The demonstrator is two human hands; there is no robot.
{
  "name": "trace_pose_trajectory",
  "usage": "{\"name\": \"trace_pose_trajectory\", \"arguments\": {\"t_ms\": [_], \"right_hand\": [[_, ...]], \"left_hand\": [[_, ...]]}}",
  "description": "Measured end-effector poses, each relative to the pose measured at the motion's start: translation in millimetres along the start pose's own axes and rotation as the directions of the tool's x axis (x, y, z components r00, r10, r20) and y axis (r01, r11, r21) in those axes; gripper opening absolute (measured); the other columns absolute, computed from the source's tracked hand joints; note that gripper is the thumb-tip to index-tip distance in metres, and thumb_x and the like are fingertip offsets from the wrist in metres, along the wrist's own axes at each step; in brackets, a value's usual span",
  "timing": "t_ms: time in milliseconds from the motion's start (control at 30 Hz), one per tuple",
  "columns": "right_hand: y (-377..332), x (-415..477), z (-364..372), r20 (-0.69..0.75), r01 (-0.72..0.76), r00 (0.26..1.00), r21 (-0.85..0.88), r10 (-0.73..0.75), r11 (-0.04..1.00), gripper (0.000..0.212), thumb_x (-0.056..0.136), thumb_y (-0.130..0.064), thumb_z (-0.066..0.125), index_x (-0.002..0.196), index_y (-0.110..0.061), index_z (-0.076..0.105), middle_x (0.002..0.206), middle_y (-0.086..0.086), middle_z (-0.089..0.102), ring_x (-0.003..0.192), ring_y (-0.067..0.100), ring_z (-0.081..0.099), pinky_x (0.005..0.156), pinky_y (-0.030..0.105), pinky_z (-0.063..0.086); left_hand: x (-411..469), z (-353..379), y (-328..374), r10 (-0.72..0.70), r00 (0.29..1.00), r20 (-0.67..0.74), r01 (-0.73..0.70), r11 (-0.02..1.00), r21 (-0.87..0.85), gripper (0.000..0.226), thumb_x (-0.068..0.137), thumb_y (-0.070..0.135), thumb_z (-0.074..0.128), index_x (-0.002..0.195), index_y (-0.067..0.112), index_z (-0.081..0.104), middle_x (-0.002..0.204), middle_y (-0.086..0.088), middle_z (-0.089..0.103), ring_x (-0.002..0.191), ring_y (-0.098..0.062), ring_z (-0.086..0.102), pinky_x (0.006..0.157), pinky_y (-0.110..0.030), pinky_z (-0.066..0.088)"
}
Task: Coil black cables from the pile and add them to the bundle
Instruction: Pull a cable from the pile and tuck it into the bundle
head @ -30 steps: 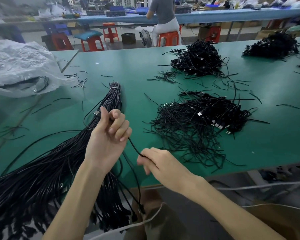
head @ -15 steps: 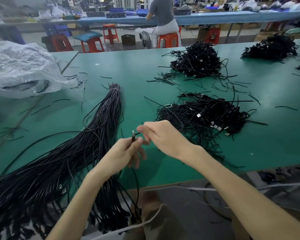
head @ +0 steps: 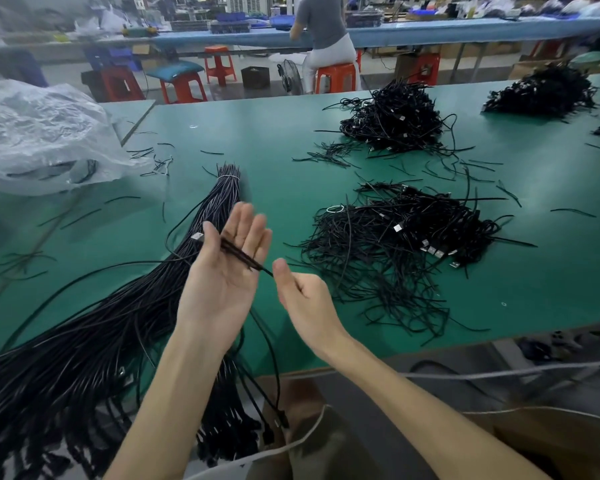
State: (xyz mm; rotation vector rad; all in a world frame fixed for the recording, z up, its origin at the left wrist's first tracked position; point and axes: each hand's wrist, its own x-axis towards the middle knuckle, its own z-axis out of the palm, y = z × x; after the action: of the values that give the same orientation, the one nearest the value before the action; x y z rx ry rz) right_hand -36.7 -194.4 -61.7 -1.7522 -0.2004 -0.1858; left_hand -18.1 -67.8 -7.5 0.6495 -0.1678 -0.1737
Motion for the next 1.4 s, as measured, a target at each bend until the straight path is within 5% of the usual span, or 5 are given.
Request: {"name": "trace_pose_trajectory", "arguments": {"t_ms": [167,400,833,1233,1400], "right_hand": [[5.0,23.6,-9.8,-0.112,-0.077,0.991,-0.075,0.069,0.994,0.068,0.104,-0.053,0.048,0.049,-0.022,0.023,0.048,-0.01,0.021,0.049,0.01,0.02,0.051,0.031,0.016],[-12.3,47.4,-27.6,0.007,0.117,0.993,-0.318,-0.121,0.941,0.067,0.106,-0.039,0.053,0.049,-0.021,0.023,0.039,-0.007,0.026,0.04,0.011,0.031,0.047,0.025,0.022],[-22.1,25.7,-11.1,0.022,0.1,0.995,-0.138,-0.098,0.985,0.068,0.108,-0.043,0.046,0.052,-0.005,0.035,0.048,0.006,0.034,0.048,0.017,0.028,0.05,0.037,0.022],[8.0,19.6,-25.9,0.042,0.211,0.977,-0.328,-0.209,0.921,0.067,0.103,-0.065,0.031,0.052,-0.022,0.025,0.047,-0.009,0.026,0.044,0.013,0.026,0.051,0.026,0.021],[6.2,42.3,-49.4,-0.066,0.128,0.983,-0.415,-0.17,0.901,0.066,0.109,-0.043,0.042,0.049,-0.022,0.023,0.04,-0.009,0.025,0.041,0.013,0.027,0.051,0.032,0.021]], "left_hand": [[-23.7,11.8,14.5,-0.17,0.96,0.223,0.063,0.905,0.42,0.046,0.105,0.048,0.04,0.067,0.025,0.052,0.055,0.008,0.032,0.048,-0.01,0.025,0.049,-0.025,0.021],[-19.9,-9.3,-14.5,-0.316,0.949,0.019,0.022,0.127,0.992,0.049,0.108,0.038,0.046,0.072,0.017,0.071,0.053,0.005,0.058,0.048,-0.013,0.047,0.057,-0.034,0.04],[4.4,-5.8,-27.7,-0.014,0.991,-0.132,0.06,0.932,0.358,0.057,0.102,0.05,0.038,0.138,0.01,0.057,0.139,-0.003,0.065,0.131,-0.013,0.06,0.116,-0.036,0.039],[-18.7,8.9,1.6,0.028,0.999,-0.04,-0.033,0.991,-0.13,0.042,0.111,0.036,0.039,0.077,0.02,0.057,0.065,0.009,0.035,0.049,-0.01,0.029,0.059,-0.021,0.04],[-27.3,1.1,5.0,-0.187,0.97,0.157,0.068,0.824,0.562,0.049,0.104,0.043,0.044,0.06,0.024,0.052,0.055,0.008,0.027,0.048,-0.009,0.019,0.047,-0.019,0.017]]}}
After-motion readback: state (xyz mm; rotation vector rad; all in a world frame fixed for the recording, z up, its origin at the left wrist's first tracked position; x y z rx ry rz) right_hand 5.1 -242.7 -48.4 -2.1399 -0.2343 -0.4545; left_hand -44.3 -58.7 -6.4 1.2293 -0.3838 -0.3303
